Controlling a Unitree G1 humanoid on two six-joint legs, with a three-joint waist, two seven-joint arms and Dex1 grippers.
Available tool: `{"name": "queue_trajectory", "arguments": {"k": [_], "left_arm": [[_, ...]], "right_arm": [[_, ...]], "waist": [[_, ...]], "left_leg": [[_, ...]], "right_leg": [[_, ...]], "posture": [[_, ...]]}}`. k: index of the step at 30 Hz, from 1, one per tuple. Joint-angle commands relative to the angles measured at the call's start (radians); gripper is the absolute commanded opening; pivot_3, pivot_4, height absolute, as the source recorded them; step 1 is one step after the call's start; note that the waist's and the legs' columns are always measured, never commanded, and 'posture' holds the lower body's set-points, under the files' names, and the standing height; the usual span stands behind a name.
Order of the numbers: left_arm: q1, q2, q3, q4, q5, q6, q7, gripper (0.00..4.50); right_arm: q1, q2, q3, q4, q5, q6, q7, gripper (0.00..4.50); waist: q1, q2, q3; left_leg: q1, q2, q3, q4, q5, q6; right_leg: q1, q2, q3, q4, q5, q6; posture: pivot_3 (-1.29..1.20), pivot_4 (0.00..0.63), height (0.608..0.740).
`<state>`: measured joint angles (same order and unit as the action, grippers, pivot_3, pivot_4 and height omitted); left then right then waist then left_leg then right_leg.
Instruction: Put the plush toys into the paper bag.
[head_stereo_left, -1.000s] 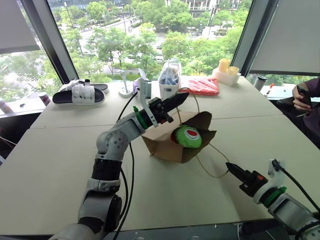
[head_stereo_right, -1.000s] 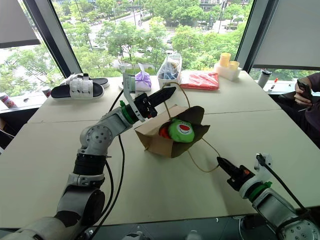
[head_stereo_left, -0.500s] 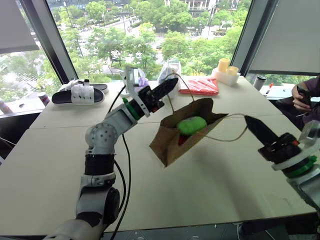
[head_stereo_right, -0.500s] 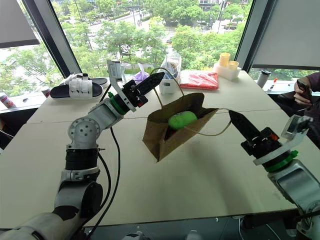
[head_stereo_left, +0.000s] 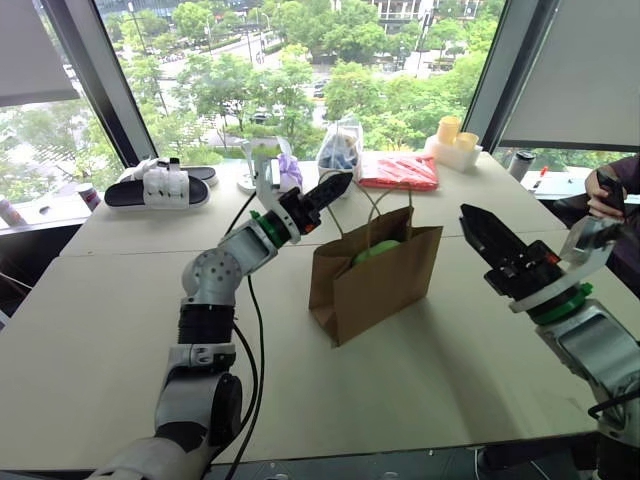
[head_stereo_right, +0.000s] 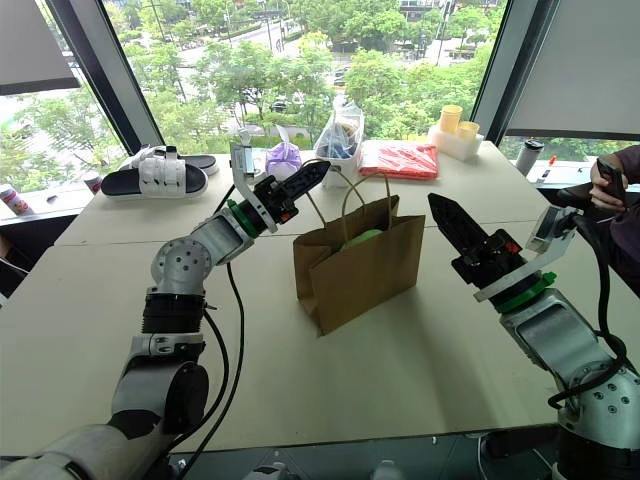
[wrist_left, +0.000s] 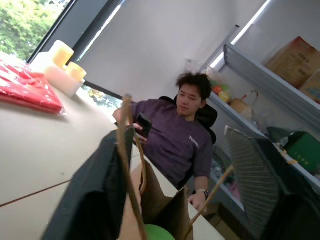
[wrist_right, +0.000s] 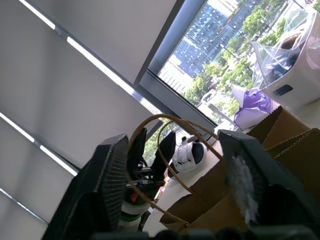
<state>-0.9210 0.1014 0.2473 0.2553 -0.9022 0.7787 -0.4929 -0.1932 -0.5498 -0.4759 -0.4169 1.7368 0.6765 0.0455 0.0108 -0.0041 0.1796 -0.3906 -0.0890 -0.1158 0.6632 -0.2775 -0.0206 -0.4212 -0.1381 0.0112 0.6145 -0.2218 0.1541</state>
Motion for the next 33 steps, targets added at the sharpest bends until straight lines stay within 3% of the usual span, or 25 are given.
{"name": "queue_trajectory", "arguments": {"k": [1,5,9,19,22,25,29,33], "left_arm": [[0.003,0.026,-0.005,-0.048,-0.003,0.006,-0.038,4.46],[0.018,0.079,-0.028,-0.053,0.032,0.003,-0.081,4.46],[0.072,0.194,-0.090,-0.061,0.105,-0.029,-0.219,4.46],[0.100,0.292,-0.090,-0.027,0.174,-0.087,-0.355,4.46],[0.152,0.335,-0.061,-0.083,0.142,-0.041,-0.376,4.50],[0.219,0.384,-0.034,-0.162,0.099,0.017,-0.382,4.50],[0.308,0.437,-0.015,-0.288,0.050,0.081,-0.383,4.50],[0.364,0.454,-0.058,-0.395,0.076,0.063,-0.383,4.50]], "right_arm": [[0.033,-0.020,-0.009,-0.045,-0.020,-0.005,0.026,4.50],[0.072,-0.041,-0.020,-0.058,-0.040,-0.001,0.052,4.50],[0.117,-0.052,-0.075,-0.031,-0.032,-0.015,0.094,4.50],[0.194,-0.088,-0.149,-0.018,-0.022,-0.008,0.128,4.50],[0.305,-0.123,-0.130,-0.067,-0.090,0.043,0.157,3.68],[0.372,-0.153,-0.028,-0.145,-0.182,0.089,0.190,2.20],[0.314,-0.132,0.136,-0.187,-0.293,0.099,0.181,0.05],[0.196,-0.079,0.263,-0.139,-0.397,0.090,0.179,0.01]], "waist": [[0.000,0.000,0.000],[0.000,0.000,0.000],[-0.004,0.000,0.000],[0.001,0.000,0.000],[0.000,0.000,0.000],[-0.009,0.000,0.000],[-0.022,0.000,0.000],[-0.017,0.000,0.000]], "left_leg": [[0.000,0.000,0.000,0.000,0.000,0.000],[0.000,0.000,0.000,0.000,0.000,0.000],[0.000,0.000,0.000,-0.001,0.000,0.000],[0.000,0.001,0.000,0.000,0.000,0.000],[0.000,0.001,0.000,-0.001,-0.001,0.001],[0.000,0.002,0.000,-0.001,-0.001,0.001],[0.000,0.003,0.000,-0.001,0.000,0.001],[0.000,0.004,0.000,-0.001,0.000,0.000]], "right_leg": [[0.000,0.000,0.000,0.000,0.000,0.000],[0.000,0.000,0.001,0.000,0.000,0.000],[0.000,0.001,0.001,0.000,0.000,0.000],[-0.001,0.001,0.002,0.000,0.000,0.000],[-0.001,0.001,0.003,0.000,0.000,0.000],[-0.003,0.002,0.004,0.001,0.000,0.000],[-0.004,0.003,0.005,0.002,0.001,-0.001],[-0.003,0.003,0.005,0.002,0.001,-0.001]], "posture": [[0.00,0.150,0.740],[0.00,0.150,0.740],[0.00,0.150,0.740],[0.00,0.150,0.740],[0.00,0.150,0.740],[0.00,0.150,0.740],[0.00,0.150,0.740],[0.00,0.150,0.740]]}}
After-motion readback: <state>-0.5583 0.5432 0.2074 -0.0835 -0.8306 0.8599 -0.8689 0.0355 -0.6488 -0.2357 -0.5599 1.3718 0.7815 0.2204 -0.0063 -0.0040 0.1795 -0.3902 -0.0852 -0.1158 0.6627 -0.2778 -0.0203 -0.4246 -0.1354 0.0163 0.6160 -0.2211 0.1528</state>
